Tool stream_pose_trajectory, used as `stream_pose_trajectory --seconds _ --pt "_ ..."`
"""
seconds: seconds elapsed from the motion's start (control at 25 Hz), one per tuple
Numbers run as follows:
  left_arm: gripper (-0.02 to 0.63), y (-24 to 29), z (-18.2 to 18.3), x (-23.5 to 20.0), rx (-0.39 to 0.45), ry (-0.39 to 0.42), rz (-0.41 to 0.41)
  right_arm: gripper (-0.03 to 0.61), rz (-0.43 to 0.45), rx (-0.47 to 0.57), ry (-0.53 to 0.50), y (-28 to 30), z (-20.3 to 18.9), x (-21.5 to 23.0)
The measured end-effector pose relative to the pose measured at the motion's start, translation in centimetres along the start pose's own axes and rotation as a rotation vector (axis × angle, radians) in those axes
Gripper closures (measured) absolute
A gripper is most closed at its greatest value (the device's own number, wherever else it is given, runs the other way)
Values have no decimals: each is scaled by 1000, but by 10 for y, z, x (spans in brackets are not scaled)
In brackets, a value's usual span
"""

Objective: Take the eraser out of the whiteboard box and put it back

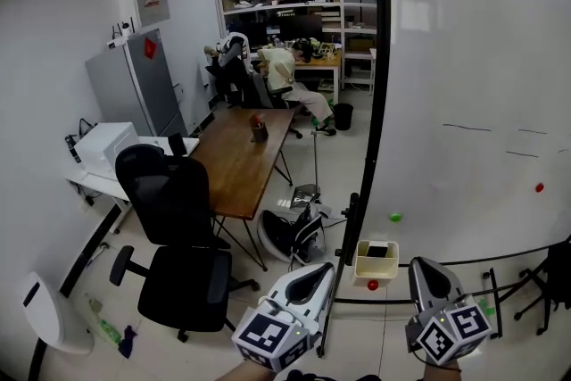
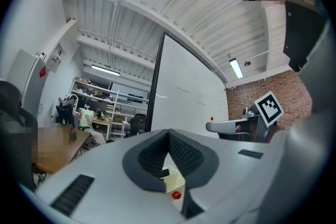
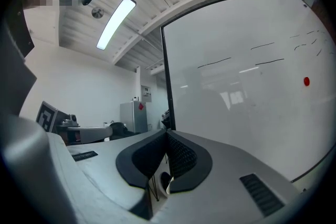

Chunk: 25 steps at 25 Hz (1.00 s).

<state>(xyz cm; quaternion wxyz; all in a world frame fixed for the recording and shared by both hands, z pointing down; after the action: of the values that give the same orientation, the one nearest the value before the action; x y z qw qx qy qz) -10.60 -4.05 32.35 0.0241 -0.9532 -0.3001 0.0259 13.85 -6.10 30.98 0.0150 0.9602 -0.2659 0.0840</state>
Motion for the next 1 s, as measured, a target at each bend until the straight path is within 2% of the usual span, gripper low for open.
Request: stream_pose_trajectory --seconds 0.28,0.72,1.0 --pt "591 29 -12 -31 -23 -28 12 560 15 -28 -11 41 0 6" --pt "591 97 -9 -16 -24 -12 111 560 112 -67 -9 74 8 77" --pt "591 123 -21 -44 -48 -30 102 558 95 -72 -16 111 -1 89"
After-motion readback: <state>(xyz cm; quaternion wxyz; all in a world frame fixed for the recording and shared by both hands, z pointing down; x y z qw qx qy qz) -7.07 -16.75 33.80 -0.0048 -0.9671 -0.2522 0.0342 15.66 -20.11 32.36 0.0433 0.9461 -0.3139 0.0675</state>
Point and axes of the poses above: the fingertips, and each gripper's own axes: y forward along the fingers, x to its right, z out of its top, the point moved 9 cm from there along -y, backward along the fingers, and after that the axes turned 3 degrees about y, right-handed, at the moved point
